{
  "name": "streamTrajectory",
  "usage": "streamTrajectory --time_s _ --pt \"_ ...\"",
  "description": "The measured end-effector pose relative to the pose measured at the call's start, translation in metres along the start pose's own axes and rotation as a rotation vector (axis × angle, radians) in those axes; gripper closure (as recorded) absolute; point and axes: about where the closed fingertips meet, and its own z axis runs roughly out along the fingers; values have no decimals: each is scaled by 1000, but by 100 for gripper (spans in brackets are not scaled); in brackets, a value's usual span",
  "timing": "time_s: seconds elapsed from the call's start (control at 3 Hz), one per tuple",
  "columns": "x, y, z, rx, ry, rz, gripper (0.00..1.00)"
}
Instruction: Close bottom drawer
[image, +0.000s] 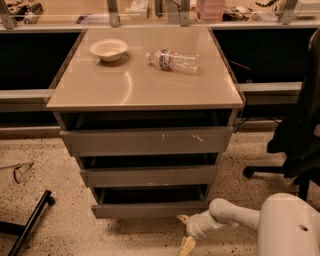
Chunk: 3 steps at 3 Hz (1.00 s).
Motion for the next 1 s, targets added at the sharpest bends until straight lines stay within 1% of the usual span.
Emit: streamTrajectory --time_s 0.33,0.67,1.0 --pt "-9 -21 13 -18 -10 -35 0" --pt "-23 -57 34 -53 -7 -70 0" --pt "-37 -84 48 -57 13 -110 0"
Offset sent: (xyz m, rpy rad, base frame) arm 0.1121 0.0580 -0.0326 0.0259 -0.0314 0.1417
